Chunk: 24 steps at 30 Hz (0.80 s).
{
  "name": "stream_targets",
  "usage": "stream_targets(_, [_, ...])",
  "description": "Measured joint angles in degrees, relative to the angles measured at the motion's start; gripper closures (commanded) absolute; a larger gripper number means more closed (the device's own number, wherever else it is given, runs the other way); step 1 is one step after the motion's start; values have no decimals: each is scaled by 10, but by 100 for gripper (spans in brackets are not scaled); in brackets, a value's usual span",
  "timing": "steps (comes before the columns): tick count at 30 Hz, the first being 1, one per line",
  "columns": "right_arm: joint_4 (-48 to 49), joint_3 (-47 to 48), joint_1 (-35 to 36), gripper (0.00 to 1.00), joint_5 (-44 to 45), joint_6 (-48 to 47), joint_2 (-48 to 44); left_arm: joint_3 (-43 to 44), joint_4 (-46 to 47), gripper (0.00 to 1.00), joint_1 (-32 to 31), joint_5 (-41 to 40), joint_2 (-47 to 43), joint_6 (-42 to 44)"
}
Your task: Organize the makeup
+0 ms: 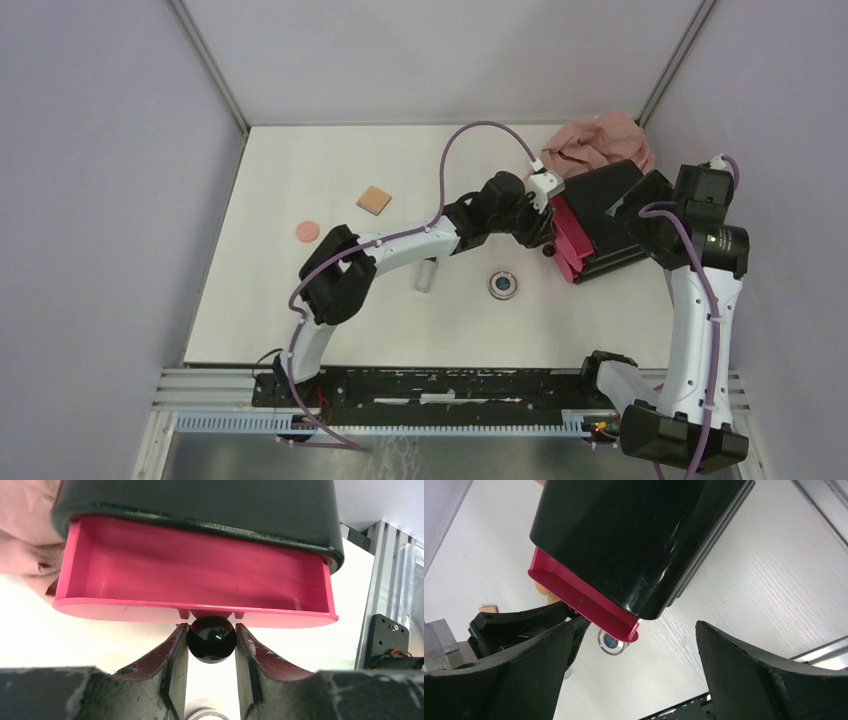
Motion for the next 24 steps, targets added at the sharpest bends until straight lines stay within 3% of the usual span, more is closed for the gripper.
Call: stream_targets(24, [1,-20,0,1,-11,-3,-20,-153,3,97,0,-31,-108,11])
